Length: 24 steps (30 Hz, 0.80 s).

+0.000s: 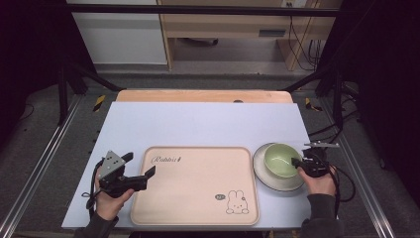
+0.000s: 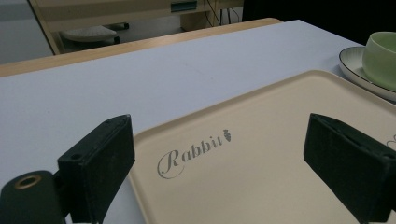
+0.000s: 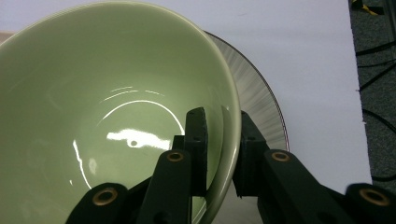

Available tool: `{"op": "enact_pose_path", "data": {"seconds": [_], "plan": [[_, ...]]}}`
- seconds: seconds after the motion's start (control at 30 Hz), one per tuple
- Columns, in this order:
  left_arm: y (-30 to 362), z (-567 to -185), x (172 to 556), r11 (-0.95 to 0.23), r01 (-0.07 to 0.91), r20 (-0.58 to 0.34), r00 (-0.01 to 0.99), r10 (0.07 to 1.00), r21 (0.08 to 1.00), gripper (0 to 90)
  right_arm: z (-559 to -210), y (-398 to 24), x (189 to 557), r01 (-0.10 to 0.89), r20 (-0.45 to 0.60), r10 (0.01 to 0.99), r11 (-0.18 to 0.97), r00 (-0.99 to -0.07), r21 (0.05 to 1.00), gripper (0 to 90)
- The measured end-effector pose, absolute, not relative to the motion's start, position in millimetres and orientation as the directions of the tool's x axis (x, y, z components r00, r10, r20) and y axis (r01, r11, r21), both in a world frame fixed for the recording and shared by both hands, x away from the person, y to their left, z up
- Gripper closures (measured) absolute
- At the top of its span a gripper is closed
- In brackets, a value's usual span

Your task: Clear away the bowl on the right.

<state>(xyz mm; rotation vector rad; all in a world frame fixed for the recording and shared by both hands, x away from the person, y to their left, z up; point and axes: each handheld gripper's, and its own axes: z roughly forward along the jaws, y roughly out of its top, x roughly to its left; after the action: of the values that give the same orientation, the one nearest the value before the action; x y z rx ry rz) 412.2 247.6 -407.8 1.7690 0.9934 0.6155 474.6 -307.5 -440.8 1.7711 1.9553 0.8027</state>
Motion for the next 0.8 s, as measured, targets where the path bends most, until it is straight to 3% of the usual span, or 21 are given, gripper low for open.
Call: {"op": "enact_pose_path", "data": {"seconds": [0.8], "plan": [[246,-409,413,-0.193,0.352,-0.031,0.542,0.840,0.916,8.8,-441,-308,485,0.810,0.134,0.986,0.005,-0.103,0.586,80.6]]}}
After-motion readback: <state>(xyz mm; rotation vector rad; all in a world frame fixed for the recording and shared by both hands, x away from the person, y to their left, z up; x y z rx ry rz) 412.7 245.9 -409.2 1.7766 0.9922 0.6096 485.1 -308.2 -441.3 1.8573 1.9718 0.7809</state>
